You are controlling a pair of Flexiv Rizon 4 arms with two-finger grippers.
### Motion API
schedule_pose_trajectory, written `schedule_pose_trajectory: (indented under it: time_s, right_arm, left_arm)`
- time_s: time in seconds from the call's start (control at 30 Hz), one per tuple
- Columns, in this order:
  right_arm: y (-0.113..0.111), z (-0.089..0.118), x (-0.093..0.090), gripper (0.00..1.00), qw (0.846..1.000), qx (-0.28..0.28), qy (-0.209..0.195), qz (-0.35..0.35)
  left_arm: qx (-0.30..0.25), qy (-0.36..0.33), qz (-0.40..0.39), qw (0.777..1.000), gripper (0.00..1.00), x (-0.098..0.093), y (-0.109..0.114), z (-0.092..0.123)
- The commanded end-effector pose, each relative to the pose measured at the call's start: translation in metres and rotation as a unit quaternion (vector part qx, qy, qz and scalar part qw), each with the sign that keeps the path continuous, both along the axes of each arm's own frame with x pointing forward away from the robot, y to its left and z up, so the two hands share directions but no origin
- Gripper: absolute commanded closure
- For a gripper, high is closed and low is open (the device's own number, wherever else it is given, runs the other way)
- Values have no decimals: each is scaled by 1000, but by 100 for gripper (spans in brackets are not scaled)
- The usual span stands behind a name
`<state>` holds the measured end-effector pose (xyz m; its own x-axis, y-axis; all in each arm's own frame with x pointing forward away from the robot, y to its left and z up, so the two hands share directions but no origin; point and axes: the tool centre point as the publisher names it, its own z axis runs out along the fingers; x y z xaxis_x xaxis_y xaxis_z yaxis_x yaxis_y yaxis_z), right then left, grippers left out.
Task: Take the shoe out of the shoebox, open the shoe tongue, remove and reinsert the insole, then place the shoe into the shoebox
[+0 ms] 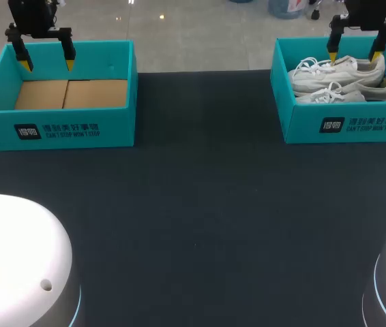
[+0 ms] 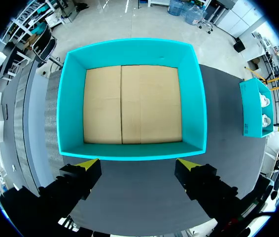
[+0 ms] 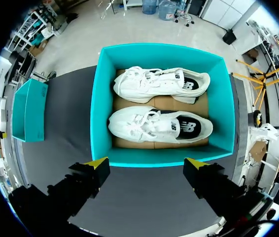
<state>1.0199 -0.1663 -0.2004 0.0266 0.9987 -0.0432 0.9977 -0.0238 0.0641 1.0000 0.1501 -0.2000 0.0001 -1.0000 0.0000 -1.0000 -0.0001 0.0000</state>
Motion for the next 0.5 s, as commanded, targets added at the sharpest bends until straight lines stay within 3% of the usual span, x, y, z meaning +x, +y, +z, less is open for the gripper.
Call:
schedule_pose_trajectory:
  time_s: [0.03, 0.3, 0.5]
  right_arm:
    - [-14, -11, 13, 0, 1000, 0, -14, -14]
    - [-63, -42, 38, 0, 998, -17, -24, -49]
    - [-92, -59, 42, 0, 998, -30, -9, -52]
  left_arm:
    - [0, 0, 0, 1000, 0, 0, 0, 0]
    - [0, 0, 0, 1000, 0, 0, 0, 0]
    - [0, 0, 0, 1000, 0, 0, 0, 0]
